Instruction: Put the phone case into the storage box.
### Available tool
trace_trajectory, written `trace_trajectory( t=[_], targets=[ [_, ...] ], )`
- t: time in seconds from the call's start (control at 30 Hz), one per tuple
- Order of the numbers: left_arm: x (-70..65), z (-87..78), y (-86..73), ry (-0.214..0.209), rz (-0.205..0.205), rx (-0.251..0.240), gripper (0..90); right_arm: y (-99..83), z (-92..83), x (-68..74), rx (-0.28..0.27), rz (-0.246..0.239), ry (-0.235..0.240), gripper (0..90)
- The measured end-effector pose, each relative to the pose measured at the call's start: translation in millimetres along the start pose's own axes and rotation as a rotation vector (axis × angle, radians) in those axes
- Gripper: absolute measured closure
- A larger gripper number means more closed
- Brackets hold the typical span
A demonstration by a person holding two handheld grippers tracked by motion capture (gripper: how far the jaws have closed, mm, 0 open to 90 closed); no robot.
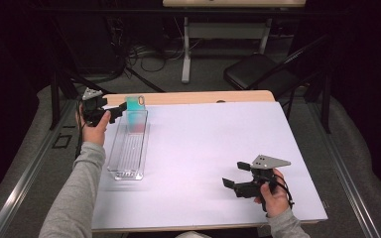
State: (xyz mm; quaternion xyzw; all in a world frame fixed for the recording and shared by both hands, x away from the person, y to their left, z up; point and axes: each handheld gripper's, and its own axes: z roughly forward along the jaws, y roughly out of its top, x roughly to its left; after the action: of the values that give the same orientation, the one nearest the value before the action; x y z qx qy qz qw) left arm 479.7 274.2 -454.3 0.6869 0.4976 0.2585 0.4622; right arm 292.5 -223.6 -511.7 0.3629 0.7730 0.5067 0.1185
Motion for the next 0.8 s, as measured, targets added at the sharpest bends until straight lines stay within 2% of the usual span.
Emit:
trace_trajectory(
  t=[0.3, 0.4, 0.5, 0.57, 0.8],
  targets=[
    [-7.6, -10.8, -4.2, -0.058, 0.011, -0.008, 8.9, -0.2, 0.1, -0.2, -0.001, 0.001, 0.0, 14.7],
    [-10.7, -14.7, -5.7, -0.075, 0.026, -0.005, 6.3, -0.1, 0.3, -0.2, 0.0, 0.002, 0.0, 14.6],
    [-14.9, -18.3, -6.6, -0.072, 0.053, 0.013, 3.5, -0.2, 0.4, -0.5, -0.002, 0.002, 0.001, 14.7],
    [-17.6, -21.3, -7.8, -0.092, 0.056, 0.011, 0.9, -0.1, 0.1, -0.7, -0.002, 0.004, 0.002, 14.7],
    [-26.7, -32.1, -10.9, -0.131, 0.062, 0.007, 0.4, -0.4, 0.4, -0.3, 0.002, 0.001, 0.002, 14.6]
  ],
)
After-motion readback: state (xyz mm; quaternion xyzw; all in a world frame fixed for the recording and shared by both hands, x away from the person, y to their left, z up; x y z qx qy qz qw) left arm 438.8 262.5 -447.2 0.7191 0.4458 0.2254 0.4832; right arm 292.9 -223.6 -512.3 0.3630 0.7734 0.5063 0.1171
